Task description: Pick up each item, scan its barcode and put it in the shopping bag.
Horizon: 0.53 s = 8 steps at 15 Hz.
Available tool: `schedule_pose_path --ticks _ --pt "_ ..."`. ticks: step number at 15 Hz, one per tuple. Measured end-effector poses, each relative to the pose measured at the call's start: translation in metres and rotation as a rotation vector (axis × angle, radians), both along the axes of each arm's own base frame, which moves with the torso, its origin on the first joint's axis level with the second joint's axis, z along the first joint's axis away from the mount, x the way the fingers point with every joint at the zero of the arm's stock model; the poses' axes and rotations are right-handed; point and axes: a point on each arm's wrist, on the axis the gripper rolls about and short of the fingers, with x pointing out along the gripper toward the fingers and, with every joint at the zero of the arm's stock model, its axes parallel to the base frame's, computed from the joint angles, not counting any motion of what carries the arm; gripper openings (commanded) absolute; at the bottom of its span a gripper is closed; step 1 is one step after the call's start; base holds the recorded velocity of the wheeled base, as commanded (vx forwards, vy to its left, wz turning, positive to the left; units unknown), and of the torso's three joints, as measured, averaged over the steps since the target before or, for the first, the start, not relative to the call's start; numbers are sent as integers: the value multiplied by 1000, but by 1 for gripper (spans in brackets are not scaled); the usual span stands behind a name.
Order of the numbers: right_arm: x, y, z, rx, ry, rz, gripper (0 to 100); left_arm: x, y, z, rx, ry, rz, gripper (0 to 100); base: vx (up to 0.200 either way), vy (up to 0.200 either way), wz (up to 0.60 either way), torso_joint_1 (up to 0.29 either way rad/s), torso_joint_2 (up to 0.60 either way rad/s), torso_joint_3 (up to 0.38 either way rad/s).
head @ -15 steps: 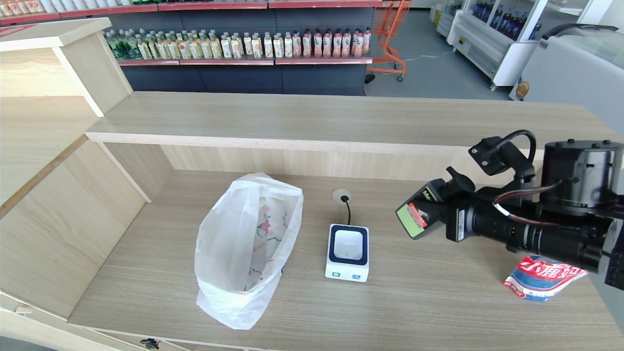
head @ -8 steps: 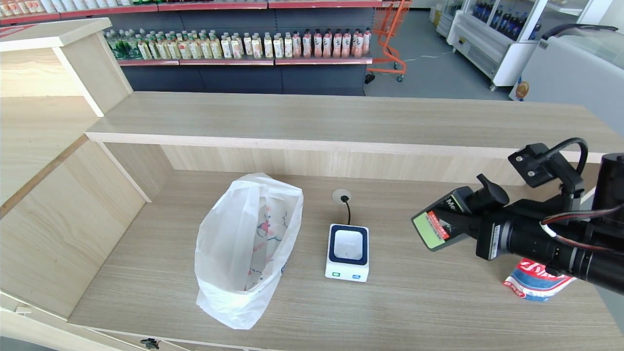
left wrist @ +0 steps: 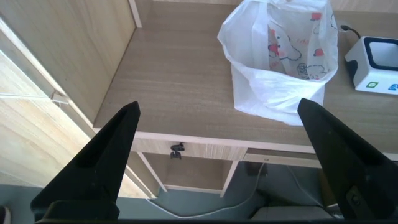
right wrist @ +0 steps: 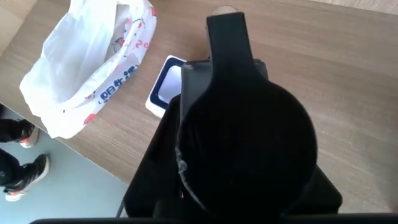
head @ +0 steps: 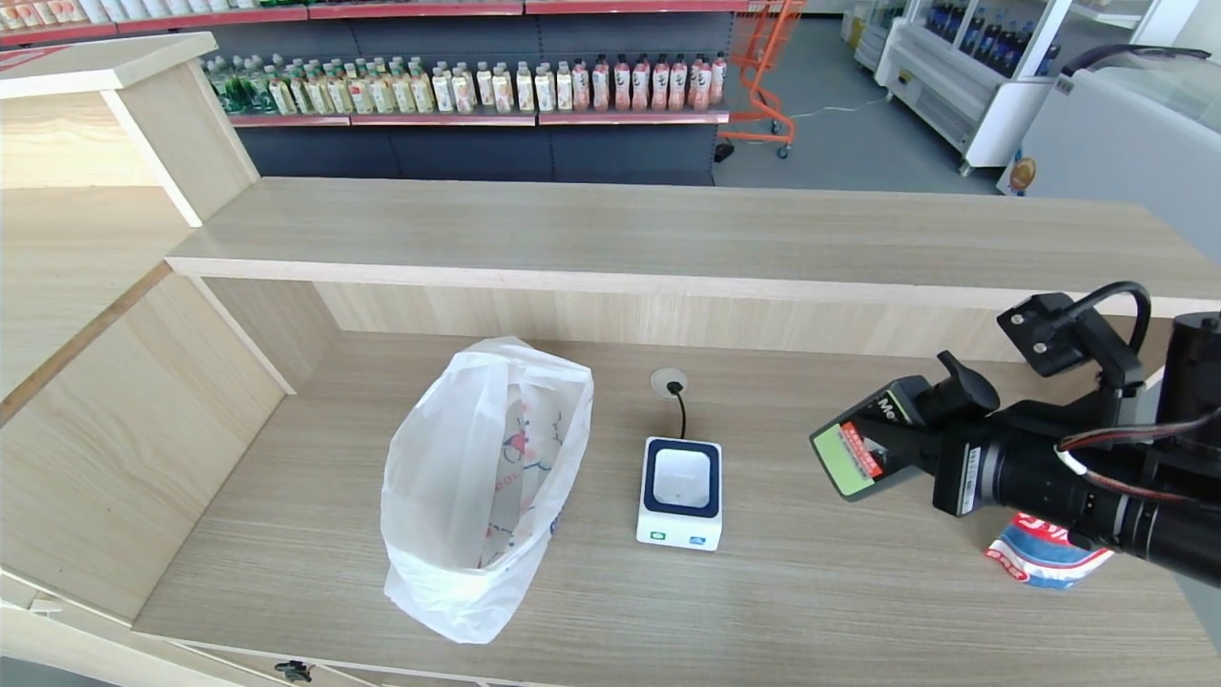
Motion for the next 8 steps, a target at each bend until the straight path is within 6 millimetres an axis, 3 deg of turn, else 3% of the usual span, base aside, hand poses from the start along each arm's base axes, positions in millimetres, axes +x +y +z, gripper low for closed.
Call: schedule_pose_path --ticks 1,4,8 --pt "0 0 -1 17 19 -9 0 0 0 0 2 0 1 100 -200 200 0 7 2 2" --pt "0 1 -2 36 30 -11 0 0 0 0 2 0 0 100 0 0 0 0 0 0" --pt "0 1 -2 67 44 -20 0 0 0 0 0 0 0 100 0 200 0 -1 -5 5"
